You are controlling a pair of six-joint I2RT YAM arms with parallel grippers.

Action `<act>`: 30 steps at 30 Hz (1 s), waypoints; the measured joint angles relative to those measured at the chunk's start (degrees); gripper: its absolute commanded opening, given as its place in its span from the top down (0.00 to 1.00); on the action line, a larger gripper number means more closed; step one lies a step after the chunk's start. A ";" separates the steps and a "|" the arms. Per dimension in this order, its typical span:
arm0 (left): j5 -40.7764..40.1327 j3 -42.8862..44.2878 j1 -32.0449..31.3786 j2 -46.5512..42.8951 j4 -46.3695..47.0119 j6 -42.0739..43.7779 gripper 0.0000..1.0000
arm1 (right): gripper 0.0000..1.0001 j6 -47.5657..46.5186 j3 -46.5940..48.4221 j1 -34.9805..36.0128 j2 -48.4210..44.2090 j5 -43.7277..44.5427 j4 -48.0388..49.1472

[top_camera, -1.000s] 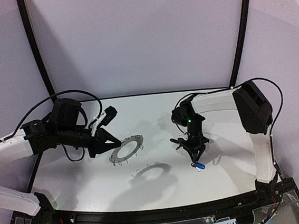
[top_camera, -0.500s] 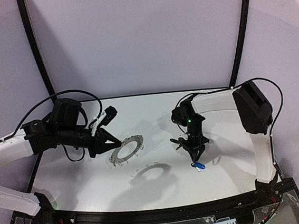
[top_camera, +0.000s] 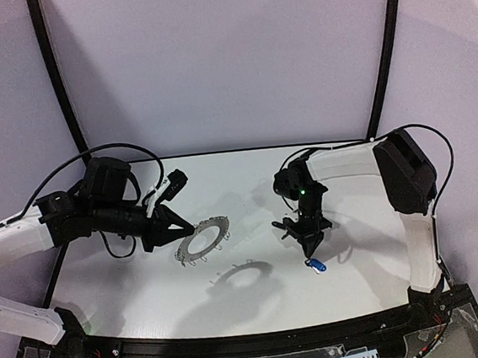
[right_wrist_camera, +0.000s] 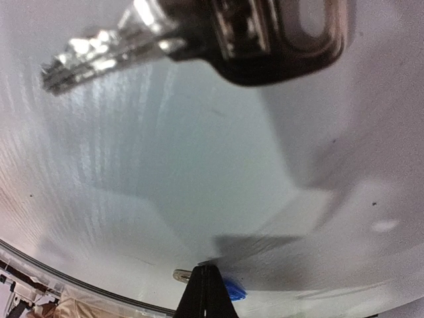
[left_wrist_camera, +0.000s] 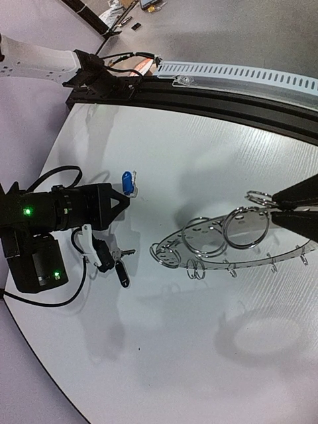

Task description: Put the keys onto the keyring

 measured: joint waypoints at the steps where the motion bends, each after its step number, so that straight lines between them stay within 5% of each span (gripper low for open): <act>1: 0.00 0.00 0.00 0.02 0.04 -0.04 0.99 | 1.00 0.00 -0.11 0.00 -0.37 0.02 0.57; 14: 1.99 1.25 0.00 2.97 4.48 -1.07 0.99 | 1.00 4.74 -15.52 0.92 -35.50 -0.90 34.56; 30: 8.15 7.52 0.00 9.64 7.06 -2.49 0.99 | 1.00 1.86 -30.64 3.41 -41.13 -17.81 86.84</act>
